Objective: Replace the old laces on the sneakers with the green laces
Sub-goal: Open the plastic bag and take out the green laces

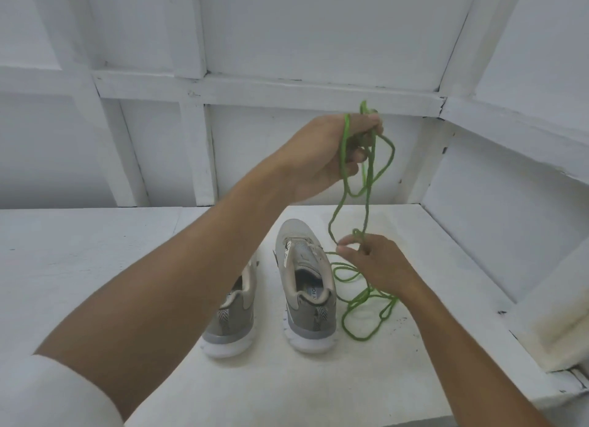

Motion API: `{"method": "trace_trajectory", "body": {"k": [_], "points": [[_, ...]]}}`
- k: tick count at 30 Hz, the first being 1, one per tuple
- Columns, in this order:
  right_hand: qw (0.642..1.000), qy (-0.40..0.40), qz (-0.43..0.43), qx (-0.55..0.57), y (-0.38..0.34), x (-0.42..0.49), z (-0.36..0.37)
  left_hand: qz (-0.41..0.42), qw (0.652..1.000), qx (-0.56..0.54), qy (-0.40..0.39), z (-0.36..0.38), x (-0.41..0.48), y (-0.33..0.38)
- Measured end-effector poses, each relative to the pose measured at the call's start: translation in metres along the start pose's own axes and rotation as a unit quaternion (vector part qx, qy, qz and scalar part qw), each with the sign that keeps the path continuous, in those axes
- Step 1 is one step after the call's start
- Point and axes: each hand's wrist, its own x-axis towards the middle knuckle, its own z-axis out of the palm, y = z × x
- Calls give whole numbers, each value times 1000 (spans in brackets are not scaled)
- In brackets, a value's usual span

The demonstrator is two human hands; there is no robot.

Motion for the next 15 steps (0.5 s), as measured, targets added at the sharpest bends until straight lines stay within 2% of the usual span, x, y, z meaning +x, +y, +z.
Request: {"method": "trace_trajectory", "body": {"k": [2, 4, 5, 7, 10, 12, 15], "points": [[999, 25, 14, -42, 7, 7, -7, 11, 999, -34, 24, -6, -2, 7], [997, 48, 14, -52, 8, 9, -22, 16, 996, -42, 82, -18, -5, 12], [998, 58, 9, -28, 4, 8, -30, 16, 993, -23, 111, -25, -7, 12], [993, 66, -22, 91, -13, 7, -48, 5, 989, 51, 140, -35, -11, 5], [958, 39, -113, 262, -52, 2, -69, -48, 982, 132, 123, -37, -17, -17], [947, 35, -164, 273, -79, 0, -78, -84, 982, 136, 97, -32, -20, -34], [949, 41, -209, 232, -110, 1, -85, -109, 990, 60, 68, -22, -20, -48]]}}
